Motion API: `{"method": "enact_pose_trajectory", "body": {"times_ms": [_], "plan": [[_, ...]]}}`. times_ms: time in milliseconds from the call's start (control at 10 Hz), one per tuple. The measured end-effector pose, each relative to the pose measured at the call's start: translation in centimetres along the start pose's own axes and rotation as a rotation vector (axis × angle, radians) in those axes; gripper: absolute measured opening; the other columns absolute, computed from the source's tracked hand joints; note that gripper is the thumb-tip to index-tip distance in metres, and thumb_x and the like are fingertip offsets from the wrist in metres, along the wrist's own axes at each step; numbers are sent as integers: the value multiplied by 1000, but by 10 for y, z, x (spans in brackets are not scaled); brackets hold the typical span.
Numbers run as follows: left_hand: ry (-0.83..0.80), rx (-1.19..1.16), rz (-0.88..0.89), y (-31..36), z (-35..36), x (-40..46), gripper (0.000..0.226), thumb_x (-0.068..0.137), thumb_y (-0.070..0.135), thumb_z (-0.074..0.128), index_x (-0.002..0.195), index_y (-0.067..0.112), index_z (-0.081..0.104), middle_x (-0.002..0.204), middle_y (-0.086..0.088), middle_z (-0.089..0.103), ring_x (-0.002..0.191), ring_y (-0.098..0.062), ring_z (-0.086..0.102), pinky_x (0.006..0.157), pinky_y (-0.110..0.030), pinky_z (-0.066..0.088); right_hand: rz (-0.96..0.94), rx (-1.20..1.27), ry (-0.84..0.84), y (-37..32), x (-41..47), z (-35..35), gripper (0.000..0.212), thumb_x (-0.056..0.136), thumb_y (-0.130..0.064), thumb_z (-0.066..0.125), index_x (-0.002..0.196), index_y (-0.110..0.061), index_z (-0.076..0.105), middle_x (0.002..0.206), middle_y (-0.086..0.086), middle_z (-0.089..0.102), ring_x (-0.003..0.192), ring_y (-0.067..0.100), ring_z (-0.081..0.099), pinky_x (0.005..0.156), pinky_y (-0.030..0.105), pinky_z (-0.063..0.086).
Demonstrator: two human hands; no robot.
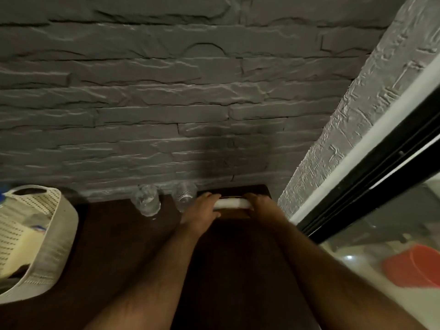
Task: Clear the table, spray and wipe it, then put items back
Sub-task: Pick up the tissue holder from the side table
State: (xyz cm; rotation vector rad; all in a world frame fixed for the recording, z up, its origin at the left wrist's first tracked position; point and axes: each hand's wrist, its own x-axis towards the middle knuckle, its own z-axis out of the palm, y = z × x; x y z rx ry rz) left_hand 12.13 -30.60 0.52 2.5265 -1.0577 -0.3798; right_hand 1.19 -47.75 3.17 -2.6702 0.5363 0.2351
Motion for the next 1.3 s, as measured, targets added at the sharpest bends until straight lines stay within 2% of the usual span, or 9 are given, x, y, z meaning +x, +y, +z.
{"method": "enact_pose_trajectory", "body": {"times_ms": [200, 500, 600, 900, 1100, 1200, 1300], "plan": [[-1, -2, -99, 6, 25, 58, 62, 86, 28, 69, 143, 28, 44, 141, 0, 50, 126, -21, 50, 105, -31, 37, -43, 6, -47, 47, 63, 6, 47, 90, -22, 55, 136, -20, 50, 130, 13, 60, 118, 33, 56, 97, 41, 47], [-24, 15, -190, 7, 54, 98, 62, 85, 28, 70, 142, 28, 46, 141, -2, 52, 127, -23, 50, 106, -30, 35, -61, -2, -92, 87, 106, 28, 52, 98, -24, 45, 148, -22, 35, 148, 9, 44, 134, 26, 42, 112, 34, 27], [-24, 37, -205, 1, 59, 101, 62, 85, 28, 70, 142, 27, 46, 141, -2, 52, 127, -23, 50, 107, -30, 35, -82, -21, -92, 93, 113, 40, 55, 98, -28, 48, 150, -21, 31, 151, 7, 40, 138, 24, 37, 114, 31, 23], [-25, 37, -225, -9, 71, 106, 65, 87, 29, 68, 146, 28, 40, 146, -4, 46, 132, -22, 45, 110, -28, 29, -22, 51, -118, 89, 123, 47, 58, 96, -30, 53, 149, -24, 30, 150, 9, 41, 137, 26, 39, 113, 36, 29], [-64, 3, -243, -11, 74, 102, 80, 86, 28, 70, 153, 29, 24, 153, -4, 37, 138, -25, 38, 114, -33, 30, -29, -34, -100, 89, 119, 46, 56, 96, -32, 47, 149, -25, 29, 148, 11, 44, 133, 30, 44, 110, 42, 37], [8, -46, -195, -8, 62, 79, 87, 87, 25, 70, 155, 28, 15, 159, 0, 24, 144, -24, 26, 118, -33, 24, 23, -25, 24, 81, 104, 34, 58, 92, -35, 52, 146, -26, 34, 142, 10, 50, 126, 32, 49, 102, 43, 45], [85, -67, -120, -4, 47, 37, 81, 90, 26, 65, 154, 27, 17, 160, 1, 20, 147, -19, 20, 118, -27, 18, 28, -66, 181, 59, 71, 34, 55, 92, -33, 52, 144, -21, 39, 143, 9, 49, 128, 31, 47, 102, 42, 43]]}}
